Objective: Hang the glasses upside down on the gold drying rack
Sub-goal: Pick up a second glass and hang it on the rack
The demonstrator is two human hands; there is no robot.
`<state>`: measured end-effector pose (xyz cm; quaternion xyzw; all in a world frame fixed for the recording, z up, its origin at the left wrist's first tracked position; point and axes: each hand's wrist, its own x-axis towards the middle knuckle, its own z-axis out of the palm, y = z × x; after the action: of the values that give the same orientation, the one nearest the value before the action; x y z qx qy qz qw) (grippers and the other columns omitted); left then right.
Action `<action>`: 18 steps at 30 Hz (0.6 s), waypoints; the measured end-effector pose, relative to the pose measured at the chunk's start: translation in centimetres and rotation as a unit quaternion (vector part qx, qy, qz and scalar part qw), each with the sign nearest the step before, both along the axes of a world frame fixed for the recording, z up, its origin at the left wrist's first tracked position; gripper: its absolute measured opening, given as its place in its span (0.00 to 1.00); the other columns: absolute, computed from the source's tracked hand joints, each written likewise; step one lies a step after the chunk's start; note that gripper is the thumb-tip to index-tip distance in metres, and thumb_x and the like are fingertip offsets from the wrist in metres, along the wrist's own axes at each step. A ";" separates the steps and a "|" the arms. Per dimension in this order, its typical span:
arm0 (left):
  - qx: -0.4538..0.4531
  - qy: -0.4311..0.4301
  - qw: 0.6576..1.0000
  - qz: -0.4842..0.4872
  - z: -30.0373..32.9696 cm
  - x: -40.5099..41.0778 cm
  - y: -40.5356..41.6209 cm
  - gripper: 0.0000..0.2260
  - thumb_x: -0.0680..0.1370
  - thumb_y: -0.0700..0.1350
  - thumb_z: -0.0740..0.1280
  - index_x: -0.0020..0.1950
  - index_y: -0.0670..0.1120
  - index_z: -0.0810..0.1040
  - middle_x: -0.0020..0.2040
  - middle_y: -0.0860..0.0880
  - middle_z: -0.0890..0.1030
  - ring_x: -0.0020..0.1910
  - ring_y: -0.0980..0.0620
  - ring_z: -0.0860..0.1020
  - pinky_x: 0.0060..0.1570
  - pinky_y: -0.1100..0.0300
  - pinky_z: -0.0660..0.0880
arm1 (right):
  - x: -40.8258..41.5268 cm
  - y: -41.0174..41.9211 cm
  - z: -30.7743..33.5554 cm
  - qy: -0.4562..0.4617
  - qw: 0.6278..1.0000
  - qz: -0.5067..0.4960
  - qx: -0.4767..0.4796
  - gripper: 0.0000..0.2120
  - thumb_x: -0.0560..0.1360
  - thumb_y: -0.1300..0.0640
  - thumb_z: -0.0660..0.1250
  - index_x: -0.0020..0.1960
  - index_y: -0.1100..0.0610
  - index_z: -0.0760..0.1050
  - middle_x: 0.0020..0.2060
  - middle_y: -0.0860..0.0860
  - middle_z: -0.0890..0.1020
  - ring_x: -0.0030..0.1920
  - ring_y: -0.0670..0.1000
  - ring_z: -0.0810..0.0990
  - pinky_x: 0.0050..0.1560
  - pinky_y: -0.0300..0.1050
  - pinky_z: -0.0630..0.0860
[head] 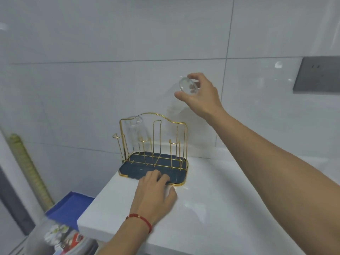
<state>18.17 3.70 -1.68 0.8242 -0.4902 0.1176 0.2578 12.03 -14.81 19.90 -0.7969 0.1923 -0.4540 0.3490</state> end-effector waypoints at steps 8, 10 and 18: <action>-0.007 -0.007 1.000 0.005 -0.3 0.1 -0.4 0.16 0.76 0.59 0.57 0.53 0.52 0.79 0.47 0.54 0.73 0.49 0.52 0.69 0.54 0.57 0.71 | 7.7 -1.8 0.1 0.223 0.968 0.100 -0.052 0.34 0.72 0.45 0.79 0.75 0.54 0.75 0.68 0.55 0.80 0.65 0.57 0.81 0.65 0.52 0.79; -0.004 -0.009 1.000 0.005 -0.4 0.1 -0.4 0.16 0.76 0.58 0.57 0.54 0.52 0.78 0.47 0.53 0.73 0.50 0.52 0.69 0.55 0.57 0.71 | 9.0 -2.0 -0.2 0.271 0.953 0.119 -0.057 0.32 0.73 0.44 0.78 0.73 0.54 0.77 0.67 0.58 0.80 0.59 0.58 0.84 0.61 0.53 0.83; 0.002 -0.018 1.000 0.006 -0.5 0.1 -0.4 0.15 0.76 0.56 0.59 0.56 0.51 0.78 0.49 0.52 0.73 0.51 0.51 0.69 0.56 0.56 0.72 | 10.8 -3.8 -1.7 0.408 0.893 0.189 0.001 0.31 0.63 0.47 0.86 0.65 0.49 0.82 0.61 0.53 0.84 0.60 0.60 0.85 0.61 0.58 0.84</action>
<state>18.22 3.28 -2.13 0.8255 -0.4900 0.1329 0.2464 22.86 -18.57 18.24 -0.9331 0.1637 -0.0140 0.3199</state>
